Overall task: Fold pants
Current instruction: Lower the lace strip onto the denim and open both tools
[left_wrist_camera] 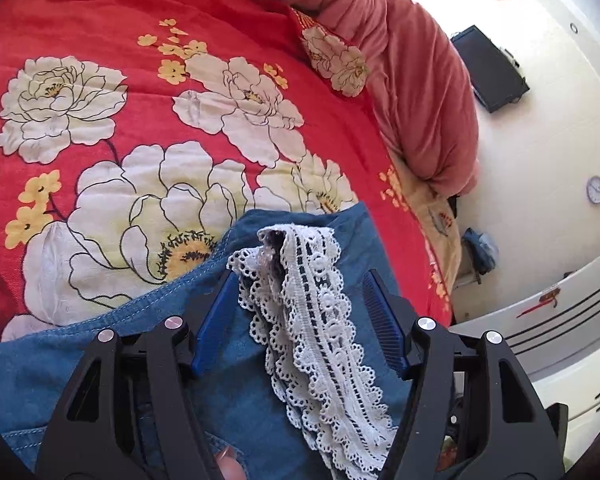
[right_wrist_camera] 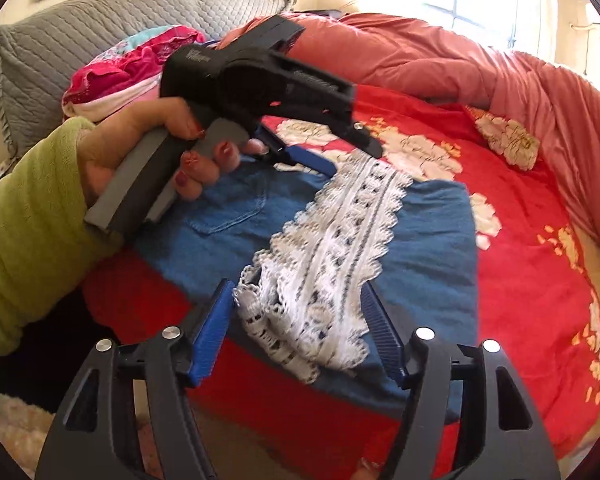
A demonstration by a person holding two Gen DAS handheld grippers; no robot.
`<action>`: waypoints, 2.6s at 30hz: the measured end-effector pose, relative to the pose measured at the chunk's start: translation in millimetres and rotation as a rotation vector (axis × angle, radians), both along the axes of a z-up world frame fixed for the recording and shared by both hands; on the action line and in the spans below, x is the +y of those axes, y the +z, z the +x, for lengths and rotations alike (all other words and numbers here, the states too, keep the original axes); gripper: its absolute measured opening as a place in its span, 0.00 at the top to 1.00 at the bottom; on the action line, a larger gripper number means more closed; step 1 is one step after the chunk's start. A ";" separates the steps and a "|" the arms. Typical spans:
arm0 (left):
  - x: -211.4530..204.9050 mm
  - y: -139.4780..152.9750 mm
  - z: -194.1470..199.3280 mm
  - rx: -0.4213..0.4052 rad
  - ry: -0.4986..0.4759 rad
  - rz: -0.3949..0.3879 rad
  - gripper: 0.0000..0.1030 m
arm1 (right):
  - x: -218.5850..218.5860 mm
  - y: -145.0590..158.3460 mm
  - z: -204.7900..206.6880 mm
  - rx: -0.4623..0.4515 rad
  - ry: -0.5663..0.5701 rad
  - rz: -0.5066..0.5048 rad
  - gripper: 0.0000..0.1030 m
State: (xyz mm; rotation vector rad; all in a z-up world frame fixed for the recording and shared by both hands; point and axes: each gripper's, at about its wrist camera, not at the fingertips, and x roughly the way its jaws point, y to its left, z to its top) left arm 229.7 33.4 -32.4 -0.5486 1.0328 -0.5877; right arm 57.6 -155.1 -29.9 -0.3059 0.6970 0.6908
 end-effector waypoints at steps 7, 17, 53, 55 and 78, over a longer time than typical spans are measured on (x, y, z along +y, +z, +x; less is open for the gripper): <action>-8.1 -12.5 2.0 0.021 0.025 0.065 0.67 | 12.3 -21.1 3.1 0.051 -0.013 -0.057 0.75; 13.7 6.7 -0.2 -0.046 0.105 0.106 0.86 | 40.4 -7.6 5.2 -0.003 0.054 -0.019 0.83; -5.7 10.7 -26.2 -0.088 0.069 0.331 0.52 | -41.9 -16.9 8.6 0.180 -0.068 0.089 0.47; -4.9 16.8 -31.6 -0.104 0.085 0.333 0.50 | -42.9 -7.7 6.4 0.167 -0.076 0.104 0.45; -6.6 47.4 -142.8 -0.210 0.205 0.462 0.10 | -75.1 22.8 0.5 0.047 -0.256 0.190 0.06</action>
